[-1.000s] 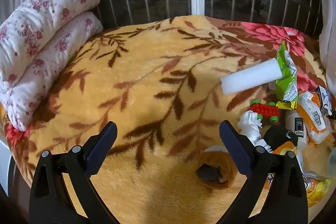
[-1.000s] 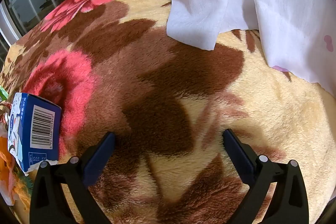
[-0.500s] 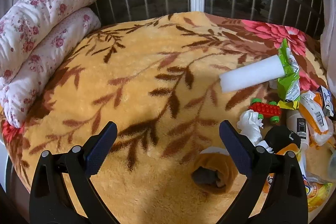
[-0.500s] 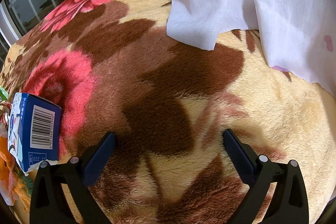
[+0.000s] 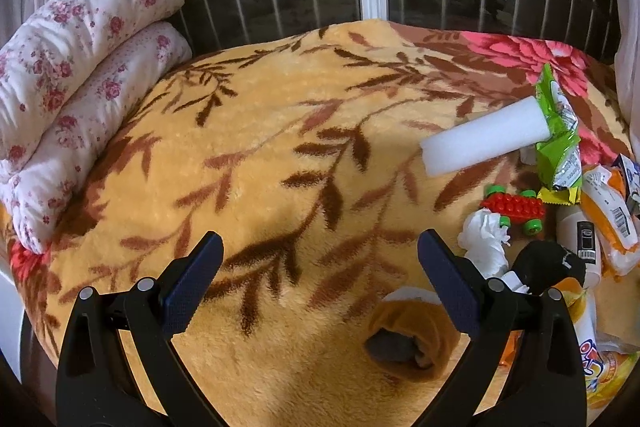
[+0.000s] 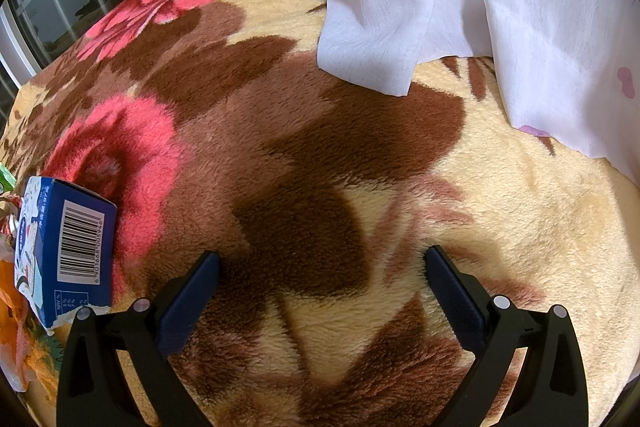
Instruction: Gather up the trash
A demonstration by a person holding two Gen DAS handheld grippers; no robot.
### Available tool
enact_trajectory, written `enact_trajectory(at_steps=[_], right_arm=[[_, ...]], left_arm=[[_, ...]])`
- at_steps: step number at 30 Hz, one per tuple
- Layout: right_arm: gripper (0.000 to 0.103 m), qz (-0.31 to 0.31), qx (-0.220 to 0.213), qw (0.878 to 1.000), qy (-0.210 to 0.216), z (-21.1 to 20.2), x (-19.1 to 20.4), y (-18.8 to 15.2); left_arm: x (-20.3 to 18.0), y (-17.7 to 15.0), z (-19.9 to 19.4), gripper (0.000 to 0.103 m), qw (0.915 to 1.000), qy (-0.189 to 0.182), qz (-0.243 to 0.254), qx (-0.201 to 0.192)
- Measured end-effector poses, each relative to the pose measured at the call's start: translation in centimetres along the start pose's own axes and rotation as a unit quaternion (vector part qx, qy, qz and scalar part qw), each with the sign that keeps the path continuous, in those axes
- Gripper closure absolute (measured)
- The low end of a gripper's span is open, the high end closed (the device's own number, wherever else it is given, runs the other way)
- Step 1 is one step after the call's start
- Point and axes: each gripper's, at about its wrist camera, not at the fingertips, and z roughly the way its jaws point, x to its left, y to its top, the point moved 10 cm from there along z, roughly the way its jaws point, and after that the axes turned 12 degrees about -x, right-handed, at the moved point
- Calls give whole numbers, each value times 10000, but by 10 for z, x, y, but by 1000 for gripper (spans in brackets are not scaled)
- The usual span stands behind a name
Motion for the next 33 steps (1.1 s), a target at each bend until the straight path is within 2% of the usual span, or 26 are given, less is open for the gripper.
enact_trajectory(at_steps=[6, 10, 16, 20, 24, 26, 28, 33], right_arm=[[5, -9, -118, 9999, -57, -7, 1, 7], [5, 52, -777, 9969, -81, -47, 5, 20], [5, -174, -1540, 9869, 439, -156, 43, 19], [5, -490, -2280, 9673, 1002, -244, 82, 11], [5, -771, -2124, 9715, 714, -267, 97, -6], [5, -762, -2142, 9701, 847, -279, 104, -21], [5, -830, -2086, 9713, 789, -282, 107, -41], [5, -1167, -2231, 9659, 599, -292, 121, -84]], left_arm=[[0, -1, -13, 8, 9999, -33, 116, -65], [1, 2, -35, 8, 9995, -132, 161, -241], [2, 3, -72, 8, 9984, -322, 149, -435], [1, 3, -94, 8, 9969, -586, -23, -525], [-4, -1, -103, 8, 9976, -479, 192, -465], [-3, -7, -116, 8, 9964, -492, 337, -610], [-2, -16, -126, 8, 9956, -498, 439, -666], [3, -39, -137, 8, 9958, -795, 128, -438]])
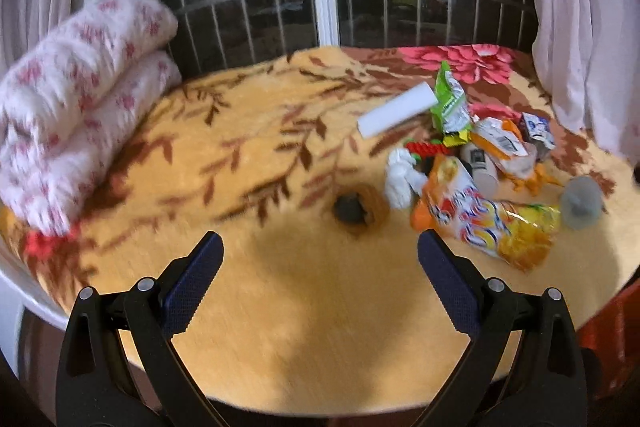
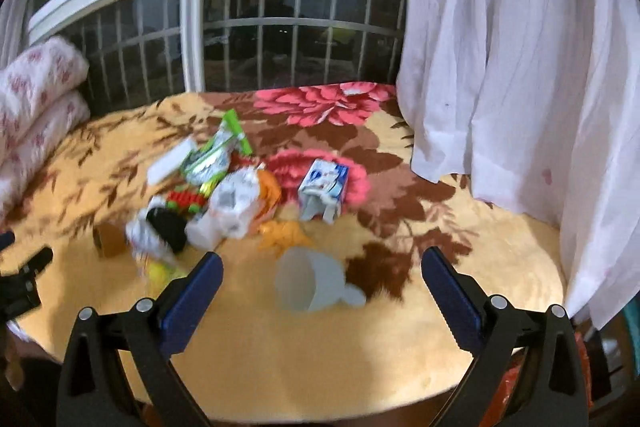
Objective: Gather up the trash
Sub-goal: 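Move both tools toward the trash pile on the blanket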
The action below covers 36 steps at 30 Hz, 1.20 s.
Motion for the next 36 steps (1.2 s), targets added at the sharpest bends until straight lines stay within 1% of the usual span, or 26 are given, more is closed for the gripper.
enact_trajectory(at_steps=[2, 5, 11, 15, 22, 31, 33, 36], right_arm=[[5, -148, 23, 9999, 26, -6, 14, -16], [5, -283, 154, 9993, 175, -6, 36, -34], [5, -332, 232, 9987, 314, 4, 62, -45], [5, -335, 284, 9984, 362, 13, 71, -45], [5, -243, 370, 9984, 358, 26, 71, -45], [5, -301, 471, 9977, 370, 33, 74, -51], [5, -268, 476, 9973, 481, 34, 77, -52], [5, -200, 495, 9955, 777, 35, 83, -55]], left_arm=[[4, -8, -1, 8, 9999, -57, -113, 62], [10, -14, 4, 8, 9998, 75, -80, 138], [20, -22, 16, 8, 9994, 222, 0, 271], [18, -25, 23, 8, 9992, 211, 72, 322], [11, -27, 34, 8, 9990, 147, 141, 402], [8, -29, 40, 8, 9987, 132, 179, 455], [9, -31, 41, 8, 9987, 141, 166, 465], [14, -34, 41, 8, 9987, 98, 75, 494]])
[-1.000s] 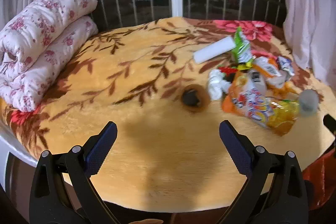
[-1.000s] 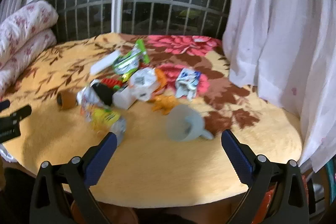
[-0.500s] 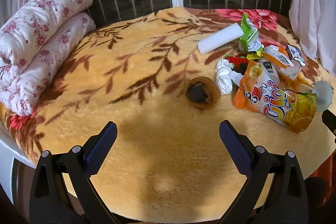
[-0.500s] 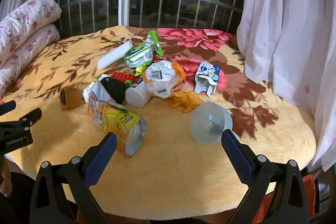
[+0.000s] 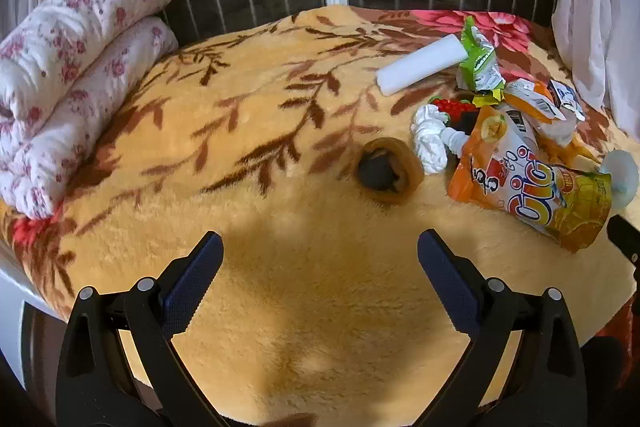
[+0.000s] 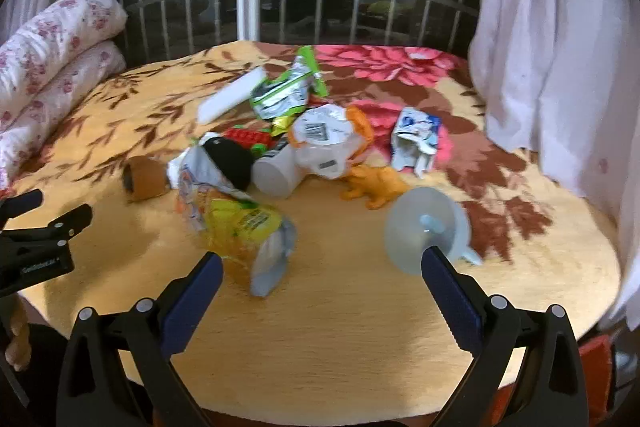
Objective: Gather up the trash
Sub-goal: 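Move both tools toward the trash pile on the blanket, then grasp the orange juice pouch with the right tool while the left tool grasps the brown ring-shaped item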
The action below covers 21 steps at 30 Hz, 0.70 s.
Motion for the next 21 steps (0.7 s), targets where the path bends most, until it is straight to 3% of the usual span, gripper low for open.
enact_trajectory(at_steps=[7, 12, 18, 21], right_arm=[[5, -163, -57, 9942, 1065, 8, 40, -3], [5, -727, -138, 9872, 1415, 27, 66, 12], [5, -1105, 344, 9757, 1862, 70, 81, 20], [29, -1314, 713, 9705, 1893, 83, 88, 9]], left_arm=[[19, -13, 1, 8, 9997, -38, -233, 16], [37, -21, 3, 8, 9986, -72, -514, 97], [46, -24, 7, 8, 9987, -54, -503, 110], [44, -24, 9, 8, 9989, -78, -443, 113]])
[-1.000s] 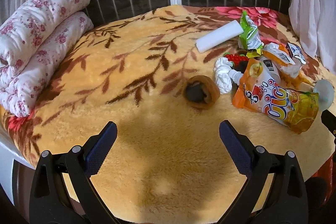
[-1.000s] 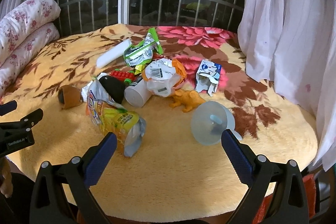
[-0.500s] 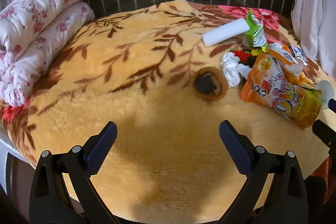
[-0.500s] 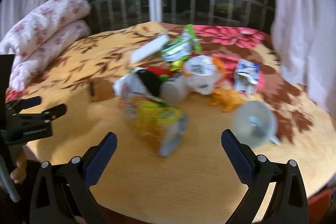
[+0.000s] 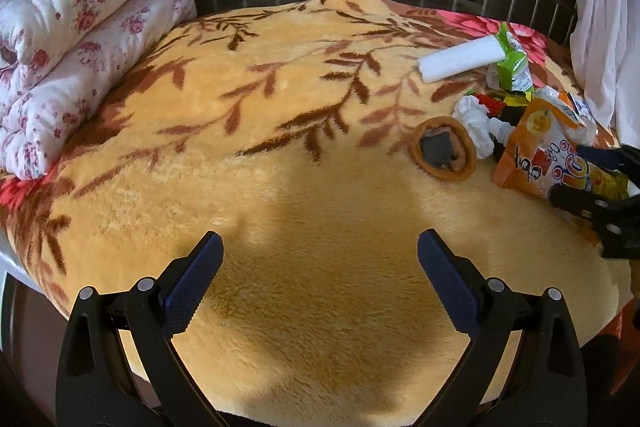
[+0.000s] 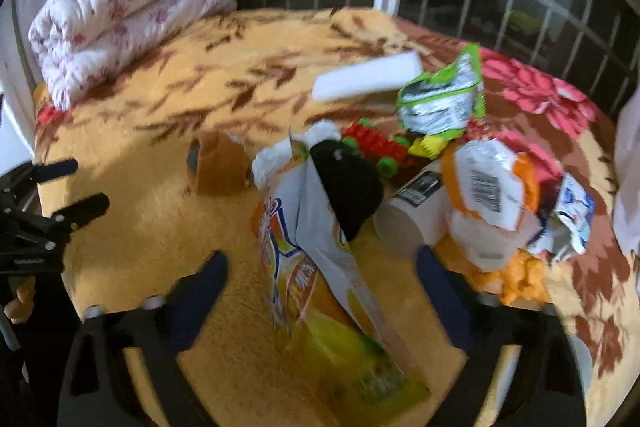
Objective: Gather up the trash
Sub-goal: 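Grasp the orange juice pouch with the right tool while the left tool grasps the brown ring-shaped item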
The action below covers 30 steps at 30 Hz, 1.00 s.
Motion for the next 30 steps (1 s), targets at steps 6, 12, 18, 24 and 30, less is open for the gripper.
enact_trajectory(at_steps=[6, 12, 18, 24, 30], right_arm=[[64, -17, 378, 9986, 374, 11, 17, -14], [68, 560, -227, 9973, 414, -28, 12, -7], [67, 1387, -962, 9848, 405, -90, -4, -17], [66, 1773, -1031, 9787, 68, -114, -23, -47], [66, 2005, -963, 9748, 156, -114, -24, -67]], left_arm=[[-7, 1, 3, 8, 9999, -138, 18, 42], [-24, 4, 4, 8, 9993, -331, 128, 67], [-53, 19, 13, 8, 9982, -450, 380, 76], [-84, 35, 36, 8, 9966, -455, 687, 64], [-89, 40, 64, 8, 9947, -403, 921, 229]])
